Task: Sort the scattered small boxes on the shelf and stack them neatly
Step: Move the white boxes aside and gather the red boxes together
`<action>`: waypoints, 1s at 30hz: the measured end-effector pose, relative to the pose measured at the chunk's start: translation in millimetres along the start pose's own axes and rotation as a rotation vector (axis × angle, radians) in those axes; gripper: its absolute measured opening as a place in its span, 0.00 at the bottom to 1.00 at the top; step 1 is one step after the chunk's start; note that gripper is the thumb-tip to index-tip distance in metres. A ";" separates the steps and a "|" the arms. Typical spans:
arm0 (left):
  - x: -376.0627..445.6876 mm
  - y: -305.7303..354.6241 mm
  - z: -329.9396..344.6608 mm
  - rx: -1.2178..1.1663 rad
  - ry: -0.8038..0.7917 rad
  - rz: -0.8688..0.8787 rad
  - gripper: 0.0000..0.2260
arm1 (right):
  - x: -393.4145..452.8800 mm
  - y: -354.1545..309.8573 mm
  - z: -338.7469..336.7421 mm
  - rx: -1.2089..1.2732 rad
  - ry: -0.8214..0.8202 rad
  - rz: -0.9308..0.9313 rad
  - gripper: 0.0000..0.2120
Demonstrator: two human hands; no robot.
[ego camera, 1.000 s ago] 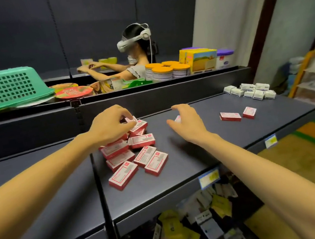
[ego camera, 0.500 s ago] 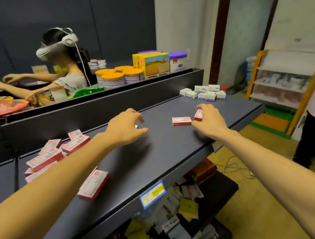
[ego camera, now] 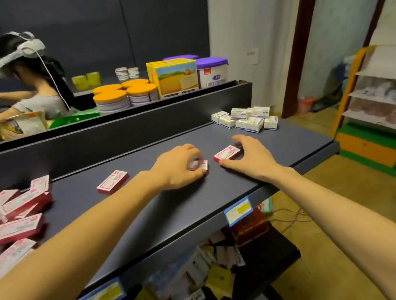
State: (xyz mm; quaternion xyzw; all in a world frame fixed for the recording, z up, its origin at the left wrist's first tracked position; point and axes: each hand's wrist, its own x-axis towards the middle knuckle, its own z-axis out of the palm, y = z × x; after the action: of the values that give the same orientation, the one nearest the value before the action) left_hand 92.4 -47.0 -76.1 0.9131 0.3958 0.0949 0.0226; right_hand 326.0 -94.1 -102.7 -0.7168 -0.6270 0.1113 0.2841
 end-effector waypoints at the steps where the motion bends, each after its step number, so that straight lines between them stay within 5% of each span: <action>1: 1.3 1.0 2.3 0.010 -0.004 -0.001 0.20 | 2.8 2.3 0.8 -0.008 0.001 -0.011 0.44; 18: -15.7 0.4 -14.1 0.091 -0.002 -0.034 0.18 | 5.3 -8.0 7.3 0.018 0.074 -0.053 0.37; 30: -182.3 -109.4 -95.6 0.178 0.105 -0.353 0.23 | -51.5 -187.8 95.7 0.267 0.003 -0.420 0.32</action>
State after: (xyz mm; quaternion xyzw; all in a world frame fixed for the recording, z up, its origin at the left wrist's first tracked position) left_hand -126.3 -107.8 -23.5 0.8217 0.5572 0.1017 -0.0628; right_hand 110.0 -108.2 -88.0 -0.5269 -0.7416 0.1306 0.3942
